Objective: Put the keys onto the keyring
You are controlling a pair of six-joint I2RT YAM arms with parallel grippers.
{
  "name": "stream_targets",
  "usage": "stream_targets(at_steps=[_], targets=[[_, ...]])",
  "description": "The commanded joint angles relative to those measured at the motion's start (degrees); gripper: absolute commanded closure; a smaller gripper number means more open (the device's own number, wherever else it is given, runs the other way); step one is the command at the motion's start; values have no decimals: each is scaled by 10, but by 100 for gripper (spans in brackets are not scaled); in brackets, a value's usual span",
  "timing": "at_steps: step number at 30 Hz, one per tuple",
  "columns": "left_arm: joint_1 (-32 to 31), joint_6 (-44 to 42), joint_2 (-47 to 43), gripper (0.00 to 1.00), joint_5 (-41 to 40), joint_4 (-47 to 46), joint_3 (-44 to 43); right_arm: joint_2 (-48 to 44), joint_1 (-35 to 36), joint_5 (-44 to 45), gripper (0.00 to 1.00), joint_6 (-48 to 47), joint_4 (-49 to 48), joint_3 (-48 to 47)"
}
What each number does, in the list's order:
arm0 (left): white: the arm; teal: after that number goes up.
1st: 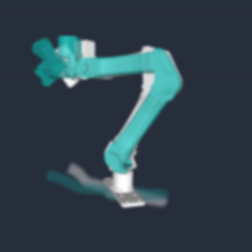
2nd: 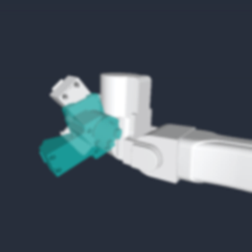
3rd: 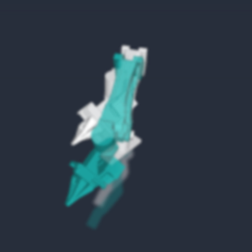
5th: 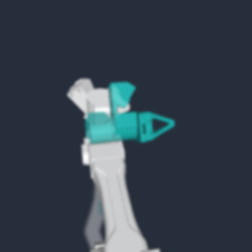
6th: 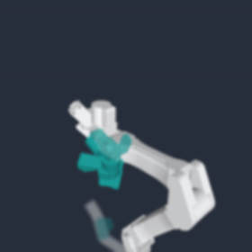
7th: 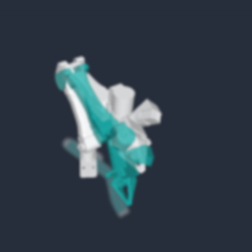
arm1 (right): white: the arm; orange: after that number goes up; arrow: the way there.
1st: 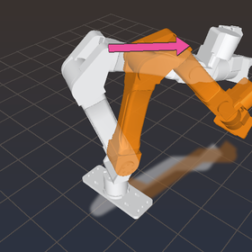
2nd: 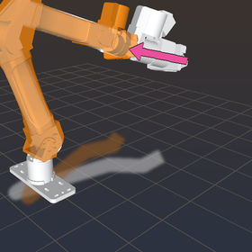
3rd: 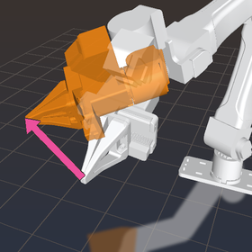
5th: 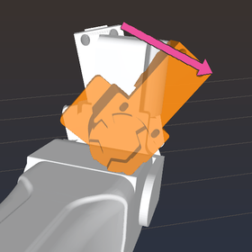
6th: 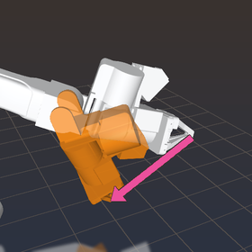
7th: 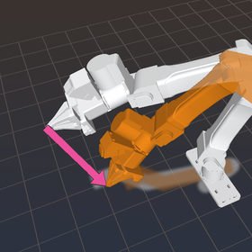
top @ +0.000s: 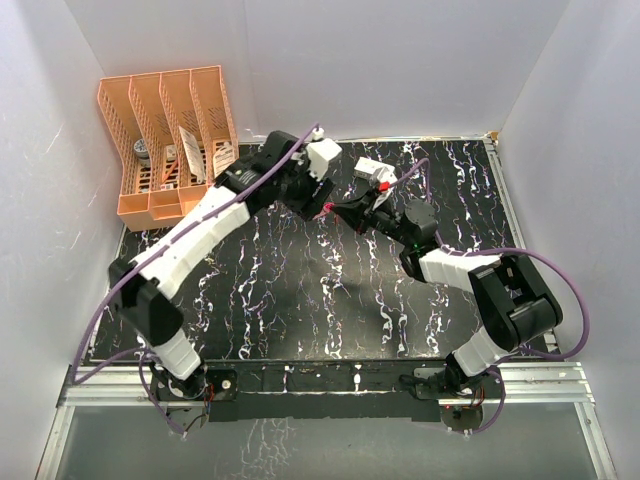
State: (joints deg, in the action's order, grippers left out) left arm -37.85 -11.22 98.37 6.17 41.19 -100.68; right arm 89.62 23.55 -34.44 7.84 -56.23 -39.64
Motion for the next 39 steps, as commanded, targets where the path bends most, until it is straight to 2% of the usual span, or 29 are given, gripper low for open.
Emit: stream_targets(at_steps=[1,5,10,17,26,39], targets=[[-2,53,-135,36,-53,-190,117,-11,-1,67,100,51,-77,12],[1,98,-227,30,-40,-360,264,-12,-2,108,100,106,-115,25],[5,178,-263,30,11,-519,379,-17,-2,129,100,180,-172,34],[20,280,-267,33,73,-713,470,-38,-2,143,100,237,-201,46],[69,389,-242,38,161,-844,500,-47,-2,138,100,267,-218,51],[81,510,-179,52,223,-916,495,-52,-2,167,100,308,-215,47]])
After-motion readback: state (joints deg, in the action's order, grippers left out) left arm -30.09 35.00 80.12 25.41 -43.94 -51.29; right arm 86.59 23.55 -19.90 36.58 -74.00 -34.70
